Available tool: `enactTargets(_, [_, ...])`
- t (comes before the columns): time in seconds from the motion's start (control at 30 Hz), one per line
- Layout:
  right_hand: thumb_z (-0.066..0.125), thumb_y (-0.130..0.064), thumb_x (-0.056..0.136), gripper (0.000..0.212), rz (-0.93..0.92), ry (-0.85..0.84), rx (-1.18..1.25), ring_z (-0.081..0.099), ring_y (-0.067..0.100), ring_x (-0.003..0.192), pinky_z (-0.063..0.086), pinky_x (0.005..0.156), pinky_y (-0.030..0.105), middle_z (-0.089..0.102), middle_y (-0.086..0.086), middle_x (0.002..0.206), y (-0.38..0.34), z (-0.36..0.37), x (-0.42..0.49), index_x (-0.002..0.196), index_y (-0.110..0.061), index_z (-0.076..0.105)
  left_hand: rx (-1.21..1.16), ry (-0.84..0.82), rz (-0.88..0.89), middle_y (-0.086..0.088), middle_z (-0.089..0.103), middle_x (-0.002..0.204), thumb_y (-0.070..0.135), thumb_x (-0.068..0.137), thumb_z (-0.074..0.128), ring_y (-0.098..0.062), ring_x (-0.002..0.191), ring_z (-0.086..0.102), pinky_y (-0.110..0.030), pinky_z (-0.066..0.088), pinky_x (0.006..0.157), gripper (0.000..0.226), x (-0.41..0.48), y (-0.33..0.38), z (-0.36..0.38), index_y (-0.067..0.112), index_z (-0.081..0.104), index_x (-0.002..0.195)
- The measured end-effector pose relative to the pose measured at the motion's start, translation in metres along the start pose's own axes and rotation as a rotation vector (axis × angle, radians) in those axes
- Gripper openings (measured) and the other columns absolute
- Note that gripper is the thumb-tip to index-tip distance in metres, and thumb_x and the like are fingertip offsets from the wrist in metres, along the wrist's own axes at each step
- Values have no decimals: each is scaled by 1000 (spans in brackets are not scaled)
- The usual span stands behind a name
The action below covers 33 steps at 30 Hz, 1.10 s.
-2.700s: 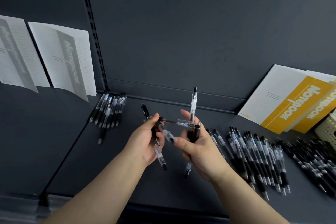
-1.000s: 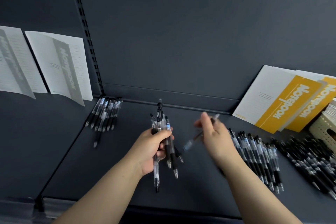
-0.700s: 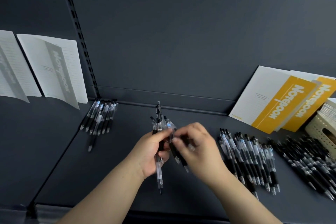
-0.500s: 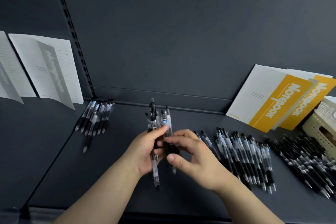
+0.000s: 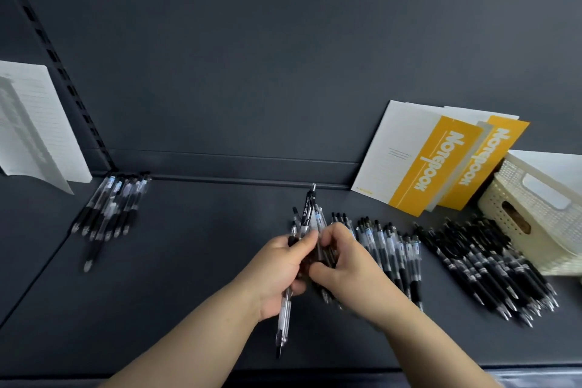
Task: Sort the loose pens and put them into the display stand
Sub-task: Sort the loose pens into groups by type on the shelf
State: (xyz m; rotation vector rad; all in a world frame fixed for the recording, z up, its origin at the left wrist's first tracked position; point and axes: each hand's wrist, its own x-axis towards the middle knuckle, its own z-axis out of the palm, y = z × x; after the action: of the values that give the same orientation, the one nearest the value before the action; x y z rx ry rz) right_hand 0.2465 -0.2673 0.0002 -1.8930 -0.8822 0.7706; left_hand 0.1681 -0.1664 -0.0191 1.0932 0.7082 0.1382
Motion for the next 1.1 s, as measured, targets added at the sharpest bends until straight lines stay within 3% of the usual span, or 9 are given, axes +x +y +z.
enactTargets(0.1, [56, -9, 80, 23, 42, 98, -81, 33, 8, 41, 28, 42, 19, 41, -5, 56, 12, -19, -5, 86, -18, 36, -54, 121, -29, -3, 54, 77, 27, 94, 54, -11, 57, 43, -17, 25, 37, 29, 7, -2, 13, 3, 63, 106])
enactTargets(0.23, [54, -13, 81, 22, 64, 258, -460, 40, 12, 63, 27, 48, 19, 42, -4, 84, 27, -40, -6, 88, -21, 35, -168, 179, -37, -2, 56, 70, 25, 96, 53, -9, 50, 40, -16, 24, 35, 24, 12, 0, 19, 9, 65, 108])
enactTargets(0.37, [48, -19, 89, 14, 70, 167, -714, 44, 20, 74, 34, 60, 28, 36, -1, 95, 34, -44, -5, 97, -19, 36, -209, 151, -31, -2, 55, 61, 34, 96, 48, -9, 46, 37, -17, 25, 37, 26, 12, 0, 25, 19, 65, 109])
enactTargets(0.53, [47, -39, 91, 27, -21, 143, -879, 48, 23, 106, 40, 69, 26, 40, 1, 112, 36, -47, -4, 112, -21, 49, -307, 133, -27, 0, 51, 60, 34, 98, 44, -9, 45, 42, -16, 32, 38, 29, 12, 3, 29, 13, 63, 93])
enactTargets(0.63, [50, -36, 91, 21, -177, 222, -718, 48, 15, 103, 40, 72, 21, 44, -4, 107, 35, -54, -5, 105, -23, 59, -375, 138, -20, -3, 60, 67, 34, 96, 47, -14, 58, 59, -22, 52, 49, 31, 11, 5, 36, 13, 65, 83])
enactTargets(0.73, [55, -25, 91, 9, -247, 182, -370, 53, 2, 76, 39, 65, 9, 59, -11, 92, 27, -55, -6, 95, -27, 62, -415, 79, 20, -10, 68, 83, 33, 96, 48, -22, 79, 68, -33, 59, 72, 31, 9, 4, 46, 10, 66, 84])
enactTargets(0.87, [59, -19, 89, 14, -108, -6, 36, 66, 14, 69, 52, 67, 26, 69, -2, 76, 20, -47, -7, 102, -25, 60, -349, 39, 50, -6, 71, 86, 34, 95, 46, -17, 79, 67, -29, 51, 73, 31, 5, 1, 63, 16, 71, 92])
enactTargets(0.97, [59, -5, 88, 17, -32, -43, 251, 57, 7, 49, 42, 48, 16, 62, -6, 62, 18, -46, -7, 101, -16, 60, -313, -13, 77, -10, 70, 92, 34, 98, 39, -21, 85, 63, -33, 47, 76, 36, 1, -1, 65, 18, 71, 102])
enactTargets(1.1, [56, -1, 86, 17, 22, -25, 321, 46, 1, 41, 36, 44, 16, 62, -8, 58, 37, -84, -13, 91, -14, 65, -333, 16, 50, -13, 71, 101, 33, 97, 43, -23, 84, 68, -32, 57, 64, 35, 9, -4, 93, 13, 69, 109])
